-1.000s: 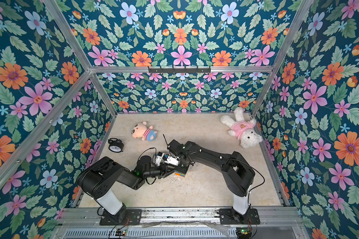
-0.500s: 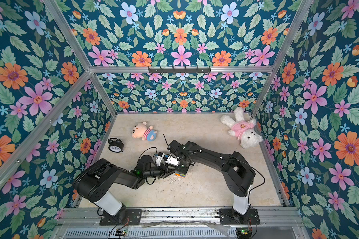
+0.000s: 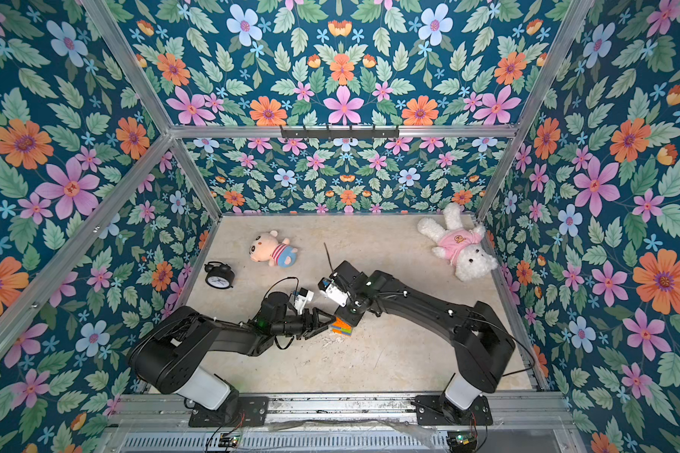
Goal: Assemble the number 5 with lego
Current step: Assemble the lego brick with the lego brick.
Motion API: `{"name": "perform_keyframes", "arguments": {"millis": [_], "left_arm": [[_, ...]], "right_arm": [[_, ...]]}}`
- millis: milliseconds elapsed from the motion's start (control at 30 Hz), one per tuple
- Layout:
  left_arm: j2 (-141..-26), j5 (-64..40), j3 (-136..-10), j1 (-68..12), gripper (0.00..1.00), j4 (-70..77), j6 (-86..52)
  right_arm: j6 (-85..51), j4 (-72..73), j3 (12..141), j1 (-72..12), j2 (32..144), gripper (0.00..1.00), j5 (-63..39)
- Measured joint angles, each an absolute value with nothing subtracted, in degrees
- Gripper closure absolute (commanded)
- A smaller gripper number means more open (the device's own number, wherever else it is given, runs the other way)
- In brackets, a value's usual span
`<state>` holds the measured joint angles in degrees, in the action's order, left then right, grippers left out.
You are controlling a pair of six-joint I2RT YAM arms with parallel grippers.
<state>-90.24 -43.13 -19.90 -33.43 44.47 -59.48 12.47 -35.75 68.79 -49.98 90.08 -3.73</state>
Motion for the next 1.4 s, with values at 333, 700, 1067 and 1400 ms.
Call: {"name": "perform_keyframes", "arguments": {"millis": [333, 700, 1067, 1400], "left_arm": [[-91.72, -43.57, -22.0, -33.63, 0.31, 42.83, -58.3], [-92.49, -44.29, -22.13, -33.63, 0.32, 42.7, -58.11], [-93.01, -45.04, -22.55, -33.67, 0.36, 42.48, -57.6], [-93.23, -45.32, -22.2, -33.74, 0.39, 43.68, -57.04]], "right_arm": [[-11.9, -20.71, 56.31, -46.46, 84.84, 0.47, -10.81], [-15.53, -17.96, 54.57, -47.09, 88.14, 0.48, -15.42], [-15.27, -18.39, 54.15, -47.07, 89.67, 0.51, -14.96], [-14.83, -19.7, 54.61, -47.09, 89.47, 0.51, -14.26]]}}
